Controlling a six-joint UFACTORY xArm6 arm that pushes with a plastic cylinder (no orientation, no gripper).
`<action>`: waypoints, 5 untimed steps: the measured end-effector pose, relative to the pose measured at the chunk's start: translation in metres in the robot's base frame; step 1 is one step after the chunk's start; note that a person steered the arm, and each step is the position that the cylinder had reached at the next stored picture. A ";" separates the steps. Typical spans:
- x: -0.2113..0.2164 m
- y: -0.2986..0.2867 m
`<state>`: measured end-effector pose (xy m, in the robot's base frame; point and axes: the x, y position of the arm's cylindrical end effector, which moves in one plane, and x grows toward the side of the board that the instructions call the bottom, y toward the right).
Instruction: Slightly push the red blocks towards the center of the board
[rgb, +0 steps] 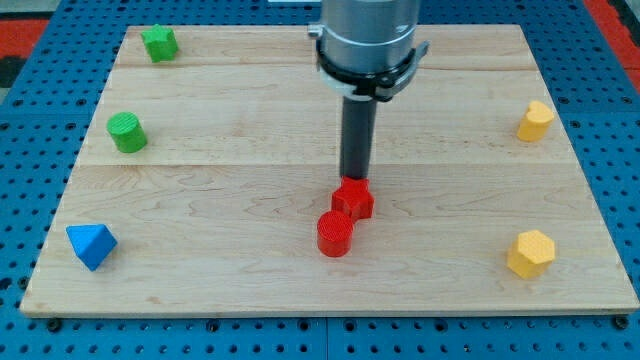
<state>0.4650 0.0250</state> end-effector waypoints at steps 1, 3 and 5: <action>0.000 -0.022; -0.007 0.039; 0.152 0.037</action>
<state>0.6169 0.0619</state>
